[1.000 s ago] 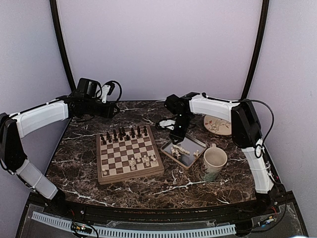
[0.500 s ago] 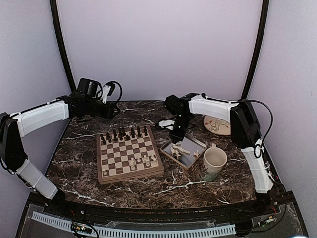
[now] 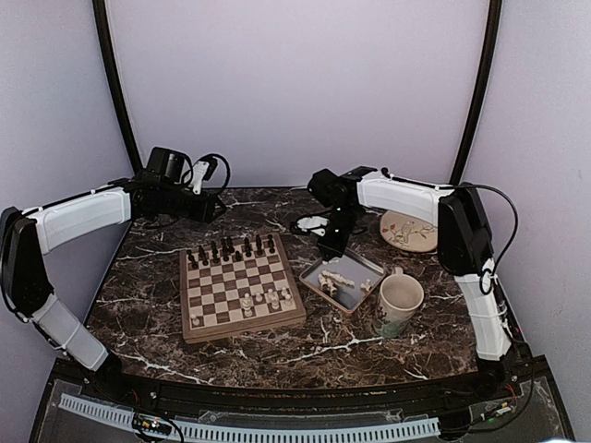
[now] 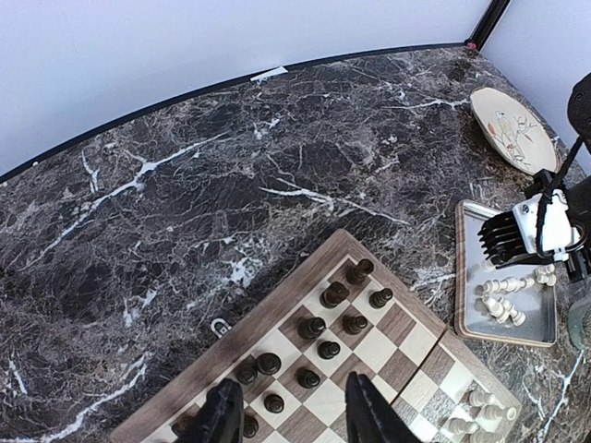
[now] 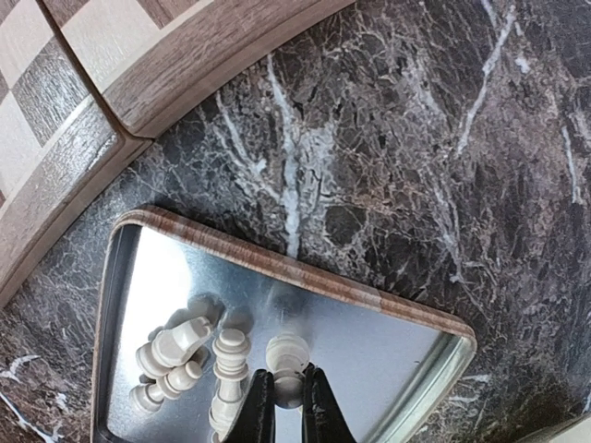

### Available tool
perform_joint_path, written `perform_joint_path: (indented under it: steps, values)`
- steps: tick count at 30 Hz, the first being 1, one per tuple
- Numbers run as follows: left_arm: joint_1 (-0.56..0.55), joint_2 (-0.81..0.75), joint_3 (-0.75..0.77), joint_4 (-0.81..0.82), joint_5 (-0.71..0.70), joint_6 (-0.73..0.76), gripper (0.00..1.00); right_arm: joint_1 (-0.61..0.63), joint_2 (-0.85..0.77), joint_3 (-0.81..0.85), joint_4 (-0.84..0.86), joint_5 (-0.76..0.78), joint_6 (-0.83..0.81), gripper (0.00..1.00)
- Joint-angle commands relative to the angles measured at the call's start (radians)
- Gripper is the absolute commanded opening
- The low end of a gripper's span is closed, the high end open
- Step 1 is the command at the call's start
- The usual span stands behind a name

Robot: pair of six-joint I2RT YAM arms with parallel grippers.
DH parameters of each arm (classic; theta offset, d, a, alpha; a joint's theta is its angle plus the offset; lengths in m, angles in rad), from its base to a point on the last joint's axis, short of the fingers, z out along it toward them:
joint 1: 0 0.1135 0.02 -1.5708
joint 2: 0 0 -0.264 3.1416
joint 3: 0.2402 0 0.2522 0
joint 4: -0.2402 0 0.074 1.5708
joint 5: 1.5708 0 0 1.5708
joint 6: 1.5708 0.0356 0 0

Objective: Set up the chess pieces on the board
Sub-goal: Pick up the chess pile from the storage box, then place the chess pile on the chessboard.

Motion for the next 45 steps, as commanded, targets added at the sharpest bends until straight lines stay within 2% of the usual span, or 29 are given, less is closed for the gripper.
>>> perform_joint_path:
  steps: [1, 13, 27, 33, 45]
  values:
    - [0.006, 0.004, 0.031, -0.021, 0.019, -0.007, 0.40, 0.006, -0.062, -0.005, 0.016, 0.009, 0.011, 0.03]
    - [0.008, 0.005, 0.028, -0.022, 0.006, -0.007, 0.40, 0.034, -0.087, 0.045, 0.004, -0.001, 0.015, 0.03]
    - [0.007, -0.034, 0.090, -0.061, -0.003, -0.046, 0.41, 0.186, 0.007, 0.233, 0.033, -0.022, -0.029, 0.03]
    - [0.007, -0.081, 0.044, -0.070, -0.015, -0.062, 0.41, 0.237, 0.106, 0.341, 0.038, -0.030, -0.047, 0.03]
    - [0.009, -0.150, -0.051, -0.110, -0.036, -0.068, 0.41, 0.280, 0.197, 0.349, 0.068, -0.029, -0.059, 0.05]
